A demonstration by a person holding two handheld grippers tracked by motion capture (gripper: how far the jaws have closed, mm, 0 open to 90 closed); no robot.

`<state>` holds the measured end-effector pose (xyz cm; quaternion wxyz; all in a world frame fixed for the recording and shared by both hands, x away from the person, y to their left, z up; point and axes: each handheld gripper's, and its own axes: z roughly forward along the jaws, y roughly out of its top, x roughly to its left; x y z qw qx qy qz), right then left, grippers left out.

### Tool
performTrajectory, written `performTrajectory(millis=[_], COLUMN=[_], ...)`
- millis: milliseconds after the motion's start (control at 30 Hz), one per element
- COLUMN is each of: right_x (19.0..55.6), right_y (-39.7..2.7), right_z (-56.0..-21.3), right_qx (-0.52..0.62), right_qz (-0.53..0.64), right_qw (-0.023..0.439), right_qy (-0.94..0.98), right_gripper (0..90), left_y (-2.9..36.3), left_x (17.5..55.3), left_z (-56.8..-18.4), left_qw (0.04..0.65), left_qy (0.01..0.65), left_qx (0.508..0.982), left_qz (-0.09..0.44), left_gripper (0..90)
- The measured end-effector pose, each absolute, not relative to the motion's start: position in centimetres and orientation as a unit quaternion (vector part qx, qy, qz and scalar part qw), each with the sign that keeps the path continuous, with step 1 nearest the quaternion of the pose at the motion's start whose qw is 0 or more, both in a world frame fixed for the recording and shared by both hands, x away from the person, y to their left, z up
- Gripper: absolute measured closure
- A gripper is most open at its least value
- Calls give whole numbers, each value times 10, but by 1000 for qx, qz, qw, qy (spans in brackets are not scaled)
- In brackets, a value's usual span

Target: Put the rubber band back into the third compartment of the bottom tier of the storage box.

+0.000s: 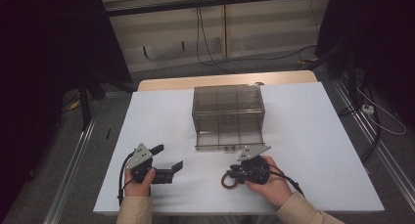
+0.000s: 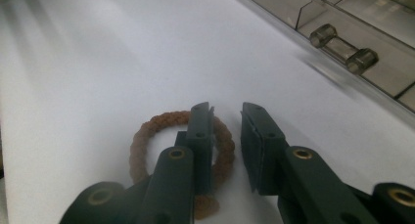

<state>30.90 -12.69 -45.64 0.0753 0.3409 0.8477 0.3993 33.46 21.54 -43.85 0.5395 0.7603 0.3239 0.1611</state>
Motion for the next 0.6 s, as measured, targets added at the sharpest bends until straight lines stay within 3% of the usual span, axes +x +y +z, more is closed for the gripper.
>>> performTrajectory(millis=[600], right_x=[311], right_y=[-134], right_z=[-453], right_qx=[346], right_qz=[399], right_qw=[83], right_qy=[845], right_gripper=[768], left_y=[214], left_x=[336], left_z=[-439], left_qw=[538], left_qy=[324], left_qx=[761], left_qz=[160], left_gripper=[31])
